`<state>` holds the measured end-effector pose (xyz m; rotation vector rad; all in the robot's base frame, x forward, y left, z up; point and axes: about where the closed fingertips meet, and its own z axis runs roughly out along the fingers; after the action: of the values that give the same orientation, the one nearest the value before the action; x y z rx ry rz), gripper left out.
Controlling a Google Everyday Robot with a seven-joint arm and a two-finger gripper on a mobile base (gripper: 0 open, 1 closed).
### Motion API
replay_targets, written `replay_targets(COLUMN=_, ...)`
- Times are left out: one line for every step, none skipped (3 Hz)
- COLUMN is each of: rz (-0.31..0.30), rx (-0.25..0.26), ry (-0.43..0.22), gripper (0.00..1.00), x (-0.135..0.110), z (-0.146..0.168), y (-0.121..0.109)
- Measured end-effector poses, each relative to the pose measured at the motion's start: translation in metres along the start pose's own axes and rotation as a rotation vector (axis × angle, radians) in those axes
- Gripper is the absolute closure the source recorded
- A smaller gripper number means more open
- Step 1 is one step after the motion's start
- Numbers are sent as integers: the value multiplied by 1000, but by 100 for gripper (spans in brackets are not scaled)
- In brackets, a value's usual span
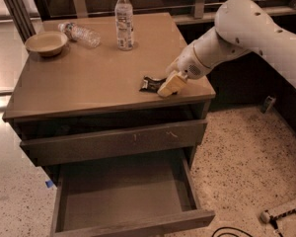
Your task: Place rxbar chocolate into middle drawer
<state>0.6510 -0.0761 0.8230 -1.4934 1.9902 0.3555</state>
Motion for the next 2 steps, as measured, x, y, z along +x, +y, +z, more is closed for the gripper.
replay_targets(rz=0, rx=0, ry=0, gripper=61, x=0, z=0, y=0)
replay_targets(rz=0, rx=-1, ry=0, gripper=84, x=0, z=0, y=0)
